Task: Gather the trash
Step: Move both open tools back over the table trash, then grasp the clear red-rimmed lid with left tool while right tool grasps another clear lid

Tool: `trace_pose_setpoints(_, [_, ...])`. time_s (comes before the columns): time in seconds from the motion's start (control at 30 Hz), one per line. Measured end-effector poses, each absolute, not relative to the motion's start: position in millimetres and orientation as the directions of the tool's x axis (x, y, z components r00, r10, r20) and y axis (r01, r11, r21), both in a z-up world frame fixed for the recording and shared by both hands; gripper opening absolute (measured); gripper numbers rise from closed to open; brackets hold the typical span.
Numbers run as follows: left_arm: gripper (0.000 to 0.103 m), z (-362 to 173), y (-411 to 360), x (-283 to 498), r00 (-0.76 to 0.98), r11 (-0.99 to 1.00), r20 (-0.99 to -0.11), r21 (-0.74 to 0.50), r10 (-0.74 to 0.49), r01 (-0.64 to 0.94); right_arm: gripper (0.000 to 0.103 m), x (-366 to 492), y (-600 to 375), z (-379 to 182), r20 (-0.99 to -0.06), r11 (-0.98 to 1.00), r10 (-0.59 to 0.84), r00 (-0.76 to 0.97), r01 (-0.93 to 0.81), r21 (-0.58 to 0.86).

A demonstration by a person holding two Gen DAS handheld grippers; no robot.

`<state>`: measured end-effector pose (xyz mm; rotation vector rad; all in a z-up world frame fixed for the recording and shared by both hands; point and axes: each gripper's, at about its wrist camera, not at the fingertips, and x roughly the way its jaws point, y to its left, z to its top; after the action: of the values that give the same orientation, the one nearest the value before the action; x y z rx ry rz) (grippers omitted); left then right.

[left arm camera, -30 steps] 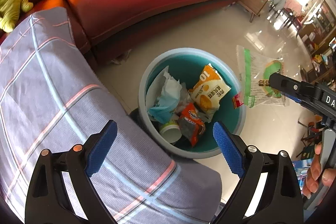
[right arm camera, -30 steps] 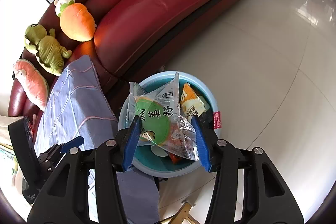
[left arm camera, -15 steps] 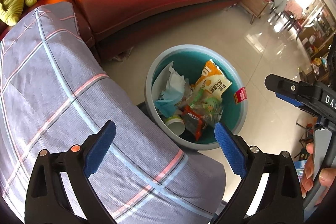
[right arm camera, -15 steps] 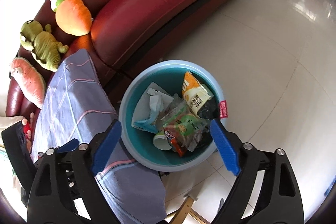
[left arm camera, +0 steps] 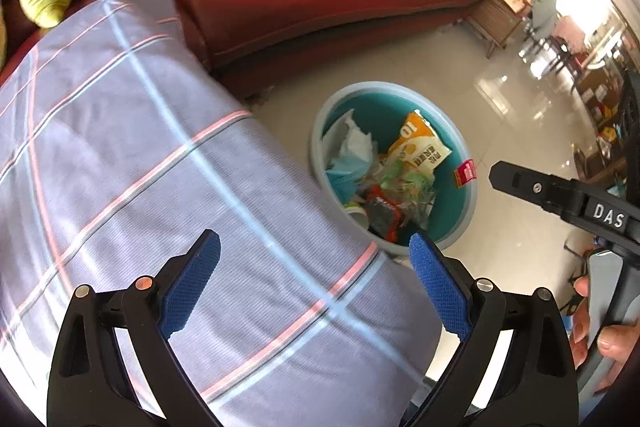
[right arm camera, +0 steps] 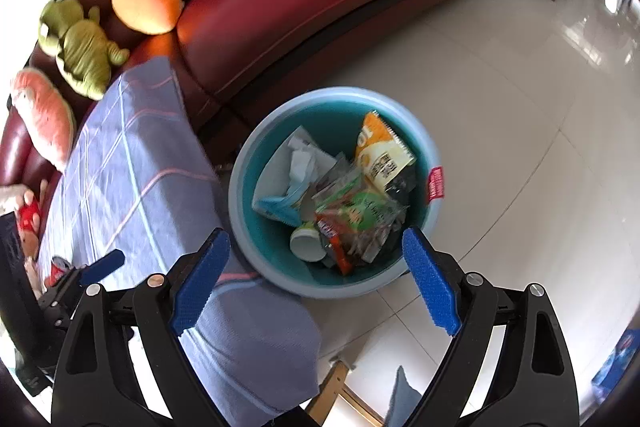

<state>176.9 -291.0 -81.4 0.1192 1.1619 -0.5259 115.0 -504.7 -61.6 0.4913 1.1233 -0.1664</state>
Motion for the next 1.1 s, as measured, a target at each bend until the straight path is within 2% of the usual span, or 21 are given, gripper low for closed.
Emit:
trace_pose_setpoints(0.63, [0.096, -66, -140, 110, 0.390, 0.934, -0.869, -0.191, -0.304, 0.302, 0.084, 91, -358, -46, -0.890, 0.945, 0.182, 0.418, 0.178, 0.276])
trace_pose_setpoints(1.1, [0.096, -61, 31, 29, 0.473, 0.992, -0.872, -0.109, -0.123, 0.057, 0.084, 67, -209, -43, -0.911, 0.969, 0.248, 0.331, -0.097, 0.228])
